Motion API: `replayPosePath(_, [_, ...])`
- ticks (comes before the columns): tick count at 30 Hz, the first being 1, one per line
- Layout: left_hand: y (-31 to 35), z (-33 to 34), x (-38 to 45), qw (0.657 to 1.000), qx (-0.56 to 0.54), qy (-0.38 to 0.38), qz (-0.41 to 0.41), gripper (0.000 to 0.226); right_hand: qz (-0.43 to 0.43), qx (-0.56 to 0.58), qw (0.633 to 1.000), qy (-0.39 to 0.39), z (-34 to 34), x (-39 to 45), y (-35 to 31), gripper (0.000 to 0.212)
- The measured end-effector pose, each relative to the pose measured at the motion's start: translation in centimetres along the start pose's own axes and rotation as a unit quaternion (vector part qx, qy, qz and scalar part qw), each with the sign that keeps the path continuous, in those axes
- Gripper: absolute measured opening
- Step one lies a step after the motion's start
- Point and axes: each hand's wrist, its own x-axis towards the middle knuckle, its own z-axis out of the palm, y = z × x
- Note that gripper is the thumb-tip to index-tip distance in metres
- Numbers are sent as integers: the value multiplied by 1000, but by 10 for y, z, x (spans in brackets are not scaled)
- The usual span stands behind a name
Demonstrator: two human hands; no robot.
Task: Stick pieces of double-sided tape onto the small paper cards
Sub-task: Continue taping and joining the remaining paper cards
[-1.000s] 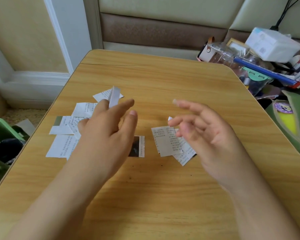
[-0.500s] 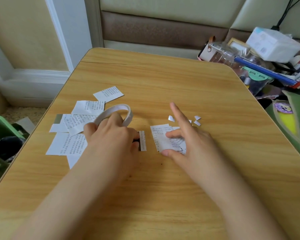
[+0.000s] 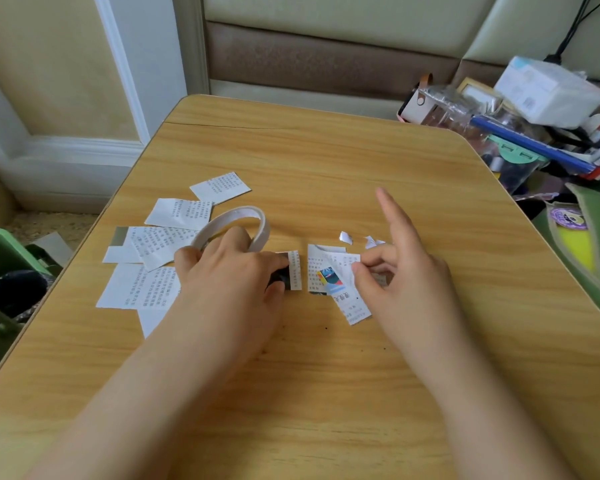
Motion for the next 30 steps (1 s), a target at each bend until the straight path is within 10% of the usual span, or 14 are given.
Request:
replayPosePath(8, [-2, -8, -2, 994, -60, 94, -19, 25, 123, 236, 964, -12, -22, -5, -7, 85])
replayPosePath(23, [4, -3, -2, 998, 4, -61, -7, 27, 54, 18, 994, -89, -7, -13, -3, 90])
replayPosePath(30, [5, 2, -2, 998, 21, -53, -9, 32, 190, 316, 921, -122, -27, -16, -12, 23])
